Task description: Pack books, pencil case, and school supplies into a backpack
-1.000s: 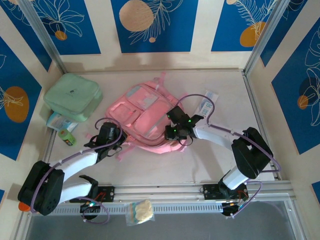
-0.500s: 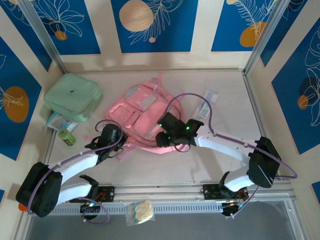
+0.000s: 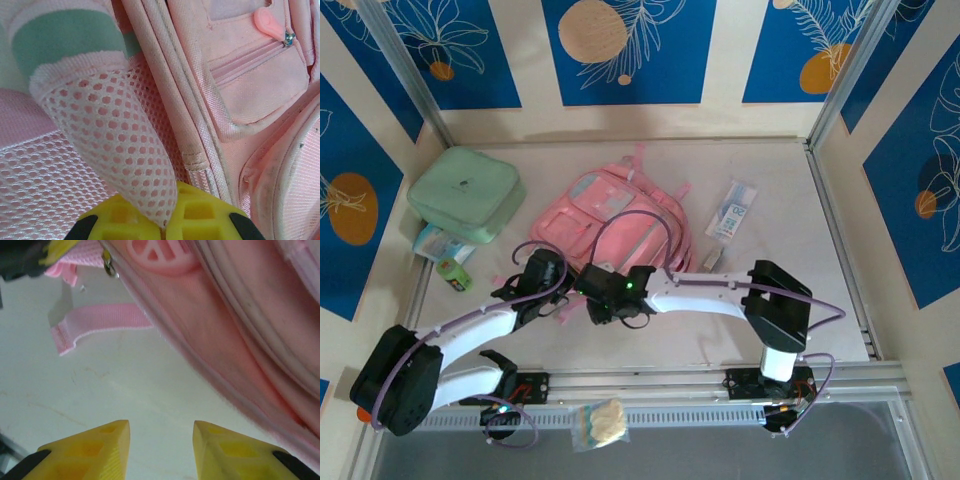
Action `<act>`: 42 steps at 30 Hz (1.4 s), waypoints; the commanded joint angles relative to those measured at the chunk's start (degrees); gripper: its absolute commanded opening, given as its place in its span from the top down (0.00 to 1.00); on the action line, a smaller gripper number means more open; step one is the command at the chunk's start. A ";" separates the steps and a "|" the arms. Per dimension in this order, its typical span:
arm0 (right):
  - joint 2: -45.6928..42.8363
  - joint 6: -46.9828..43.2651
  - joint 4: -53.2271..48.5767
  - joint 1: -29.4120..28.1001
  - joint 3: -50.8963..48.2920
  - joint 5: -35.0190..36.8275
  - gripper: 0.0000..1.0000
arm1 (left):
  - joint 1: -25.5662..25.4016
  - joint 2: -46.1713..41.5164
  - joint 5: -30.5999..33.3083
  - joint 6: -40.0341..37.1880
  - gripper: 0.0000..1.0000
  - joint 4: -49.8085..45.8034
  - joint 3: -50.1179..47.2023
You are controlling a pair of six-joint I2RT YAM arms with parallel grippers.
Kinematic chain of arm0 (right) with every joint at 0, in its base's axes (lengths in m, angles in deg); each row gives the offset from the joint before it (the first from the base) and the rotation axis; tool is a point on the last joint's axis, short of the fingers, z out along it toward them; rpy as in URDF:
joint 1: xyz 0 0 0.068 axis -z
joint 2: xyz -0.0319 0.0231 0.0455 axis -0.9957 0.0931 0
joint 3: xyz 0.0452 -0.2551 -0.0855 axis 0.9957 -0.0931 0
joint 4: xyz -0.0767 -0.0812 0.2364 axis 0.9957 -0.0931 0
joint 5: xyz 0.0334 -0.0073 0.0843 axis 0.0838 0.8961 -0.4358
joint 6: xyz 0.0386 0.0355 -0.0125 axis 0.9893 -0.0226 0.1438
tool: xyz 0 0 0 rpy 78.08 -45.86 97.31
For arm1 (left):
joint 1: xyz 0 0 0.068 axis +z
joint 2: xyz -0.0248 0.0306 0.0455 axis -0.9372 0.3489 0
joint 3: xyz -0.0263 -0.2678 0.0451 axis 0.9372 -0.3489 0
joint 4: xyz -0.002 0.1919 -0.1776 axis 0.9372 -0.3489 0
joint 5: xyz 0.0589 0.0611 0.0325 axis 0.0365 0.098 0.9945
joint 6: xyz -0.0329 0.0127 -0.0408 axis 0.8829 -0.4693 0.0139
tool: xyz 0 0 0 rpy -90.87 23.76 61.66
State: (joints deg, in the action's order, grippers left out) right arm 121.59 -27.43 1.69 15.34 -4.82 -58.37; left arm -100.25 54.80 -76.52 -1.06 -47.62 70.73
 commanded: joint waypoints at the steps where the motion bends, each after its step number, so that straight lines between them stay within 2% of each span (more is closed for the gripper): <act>1: 0.55 0.63 2.00 1.43 2.68 2.90 0.62 | -1.40 -1.45 -3.94 0.44 1.00 2.94 1.51; 8: 1.21 1.15 3.77 2.39 2.89 5.34 0.60 | -1.60 -1.89 -4.51 0.95 1.00 3.51 1.49; 10: 1.76 0.87 5.29 1.97 3.43 3.89 0.60 | -1.82 -2.29 -4.29 1.12 1.00 3.38 1.49; 15: 1.99 2.47 8.64 -0.89 2.59 5.18 0.61 | -1.99 -2.42 -5.16 2.50 1.00 3.76 1.58; 19: 2.07 5.92 11.11 -0.98 0.90 5.90 0.62 | -2.55 -2.07 -6.04 5.62 1.00 5.27 1.90; 24: 3.21 5.18 13.72 2.34 0.27 4.42 0.63 | -4.45 -3.05 -4.95 9.23 1.00 5.13 2.63; 32: 2.78 -5.16 18.84 10.05 -1.44 -2.38 0.64 | -7.06 -5.48 -1.10 10.31 1.00 -0.55 2.80; 35: 0.66 -9.20 20.55 12.62 -3.36 -6.02 0.64 | -8.45 -5.69 0.62 12.02 1.00 0.64 1.39; 42: -3.87 -12.05 13.36 14.51 -6.26 -7.05 0.65 | -8.39 -5.73 2.15 12.23 1.00 -0.22 0.96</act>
State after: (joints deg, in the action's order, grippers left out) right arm 121.02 -37.29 16.55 26.44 -8.62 -71.68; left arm -107.23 51.41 -71.78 10.50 -47.19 70.93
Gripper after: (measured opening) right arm 0.350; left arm 0.063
